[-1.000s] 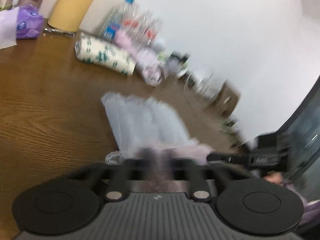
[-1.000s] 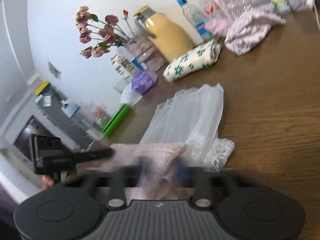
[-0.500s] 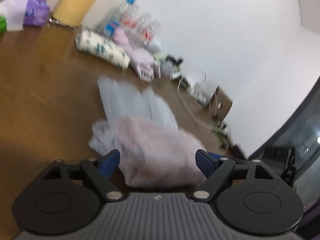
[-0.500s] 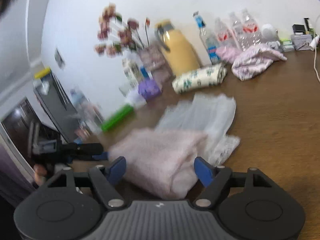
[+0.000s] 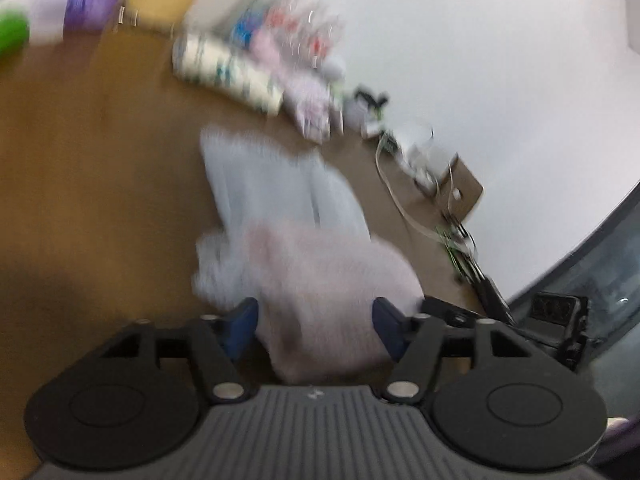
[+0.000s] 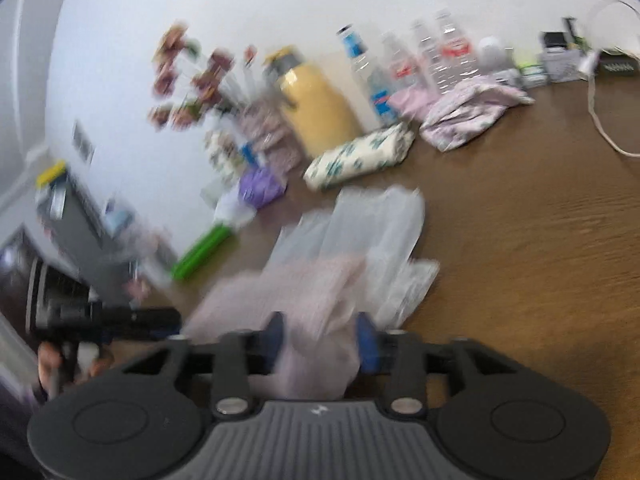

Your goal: Fold clothes

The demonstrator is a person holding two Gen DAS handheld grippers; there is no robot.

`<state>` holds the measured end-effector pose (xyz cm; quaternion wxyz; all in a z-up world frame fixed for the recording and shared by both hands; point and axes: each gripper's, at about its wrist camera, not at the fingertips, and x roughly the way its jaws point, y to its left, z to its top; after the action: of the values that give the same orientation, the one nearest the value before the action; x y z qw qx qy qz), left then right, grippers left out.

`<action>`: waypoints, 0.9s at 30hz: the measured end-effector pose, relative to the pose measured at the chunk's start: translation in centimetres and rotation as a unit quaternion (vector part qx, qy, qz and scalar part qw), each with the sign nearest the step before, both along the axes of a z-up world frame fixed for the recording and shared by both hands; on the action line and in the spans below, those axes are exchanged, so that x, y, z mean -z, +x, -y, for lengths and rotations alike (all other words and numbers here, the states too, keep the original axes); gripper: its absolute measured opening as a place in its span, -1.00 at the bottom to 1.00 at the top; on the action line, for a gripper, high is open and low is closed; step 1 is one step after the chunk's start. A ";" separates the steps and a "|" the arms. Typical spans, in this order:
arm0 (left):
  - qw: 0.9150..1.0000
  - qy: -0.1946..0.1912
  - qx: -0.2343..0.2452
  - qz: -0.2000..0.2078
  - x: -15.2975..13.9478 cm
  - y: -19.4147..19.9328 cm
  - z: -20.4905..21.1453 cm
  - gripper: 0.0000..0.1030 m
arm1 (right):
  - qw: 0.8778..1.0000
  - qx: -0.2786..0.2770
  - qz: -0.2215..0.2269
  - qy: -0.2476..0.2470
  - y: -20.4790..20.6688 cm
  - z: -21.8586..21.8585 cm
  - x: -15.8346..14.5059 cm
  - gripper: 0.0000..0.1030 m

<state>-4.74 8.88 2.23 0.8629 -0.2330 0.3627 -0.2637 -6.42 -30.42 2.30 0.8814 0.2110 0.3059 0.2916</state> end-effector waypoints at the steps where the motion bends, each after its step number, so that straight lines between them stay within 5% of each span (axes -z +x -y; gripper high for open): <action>1: 1.000 0.009 -0.003 -0.004 0.1 0.9 0.6 0.16 | 1.000 0.016 -0.007 0.007 0.9 0.1 0.2 -0.08; 2: 1.000 0.020 -0.007 -0.012 0.3 1.8 1.3 -0.46 | 1.000 0.025 -0.013 0.007 1.6 -0.2 0.4 -0.12; 3: 0.999 0.031 -0.011 -0.018 0.4 2.4 1.9 -0.77 | 0.999 0.030 -0.019 0.003 2.3 -0.5 0.7 -0.28; 4: 0.999 0.041 -0.016 -0.024 0.6 2.9 2.5 -0.82 | 0.999 0.029 -0.021 0.002 2.6 -0.8 0.8 -0.47; 5: 0.999 0.040 -0.015 -0.017 0.5 2.9 2.8 -0.83 | 0.999 0.026 -0.021 0.002 2.6 -1.1 0.9 -0.89; 6: 0.999 0.035 -0.013 -0.005 0.2 2.7 3.0 -0.85 | 1.000 0.023 -0.021 0.001 2.7 -1.4 1.0 -0.92; 11: 0.996 0.063 -0.048 0.034 0.3 2.6 4.3 -0.87 | 0.998 0.057 -0.002 -0.041 2.4 -2.2 1.0 -0.91; 15: 0.995 0.078 -0.064 0.022 1.5 3.4 4.7 -0.75 | 0.995 0.071 0.020 -0.069 1.9 -2.6 0.5 -0.61; 17: 0.994 0.068 -0.076 0.039 0.5 2.5 3.8 -0.31 | 0.992 0.079 0.056 -0.077 1.0 -2.4 -0.7 -0.60; 19: 0.990 0.068 -0.090 0.087 -1.2 0.8 3.2 -0.28 | 0.992 0.042 0.088 -0.077 0.3 -2.8 -1.9 -0.61; 22: 0.980 0.101 -0.033 0.166 -3.2 -1.7 5.0 -0.40 | 0.991 -0.022 0.098 -0.085 0.5 -4.7 -2.5 -0.66; 24: 0.976 0.147 0.019 0.161 -2.5 -1.9 7.5 -0.54 | 0.990 -0.031 0.073 -0.113 1.5 -6.7 -1.6 -0.67; 27: 0.969 0.214 0.008 0.122 0.2 -1.1 9.3 -0.59 | 0.984 -0.018 0.055 -0.166 2.2 -8.1 0.2 -0.79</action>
<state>-5.89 -0.38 2.07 0.9284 -0.0063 0.3041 -0.2136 -4.18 -22.27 2.06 0.9145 0.0402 0.3044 0.2636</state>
